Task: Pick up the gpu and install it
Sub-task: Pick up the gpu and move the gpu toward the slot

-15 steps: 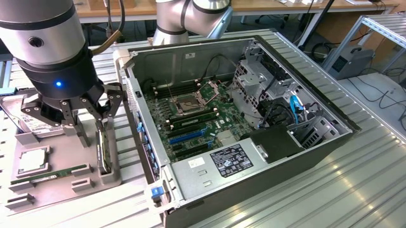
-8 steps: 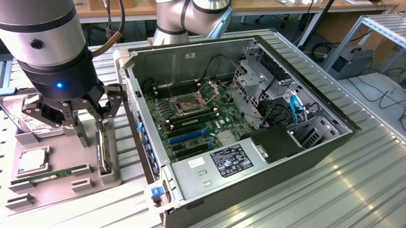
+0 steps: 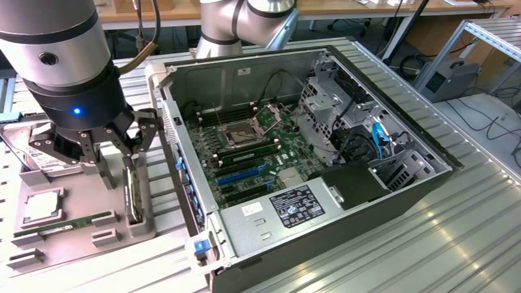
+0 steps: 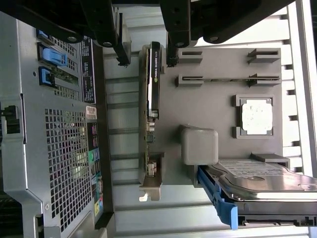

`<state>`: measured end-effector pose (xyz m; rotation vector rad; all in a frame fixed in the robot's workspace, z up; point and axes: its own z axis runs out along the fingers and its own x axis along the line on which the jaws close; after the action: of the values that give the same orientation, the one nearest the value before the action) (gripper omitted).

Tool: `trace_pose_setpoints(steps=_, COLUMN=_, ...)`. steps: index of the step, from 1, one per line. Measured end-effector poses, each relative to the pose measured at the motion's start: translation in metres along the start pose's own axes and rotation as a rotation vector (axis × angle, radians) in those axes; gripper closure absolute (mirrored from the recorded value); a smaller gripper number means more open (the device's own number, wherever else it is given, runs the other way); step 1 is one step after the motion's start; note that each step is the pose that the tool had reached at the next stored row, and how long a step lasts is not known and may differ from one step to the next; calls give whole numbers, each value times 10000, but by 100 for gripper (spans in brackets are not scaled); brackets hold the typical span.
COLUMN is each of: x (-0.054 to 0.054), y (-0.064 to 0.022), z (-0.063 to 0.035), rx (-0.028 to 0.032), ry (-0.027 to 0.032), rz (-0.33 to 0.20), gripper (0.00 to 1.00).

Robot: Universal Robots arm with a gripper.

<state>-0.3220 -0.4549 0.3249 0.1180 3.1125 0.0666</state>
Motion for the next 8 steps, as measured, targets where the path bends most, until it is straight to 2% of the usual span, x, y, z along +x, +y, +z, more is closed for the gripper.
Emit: trace_pose_setpoints(steps=8, x=0, y=-1, z=18, rx=0, ry=0, rz=0, gripper=58)
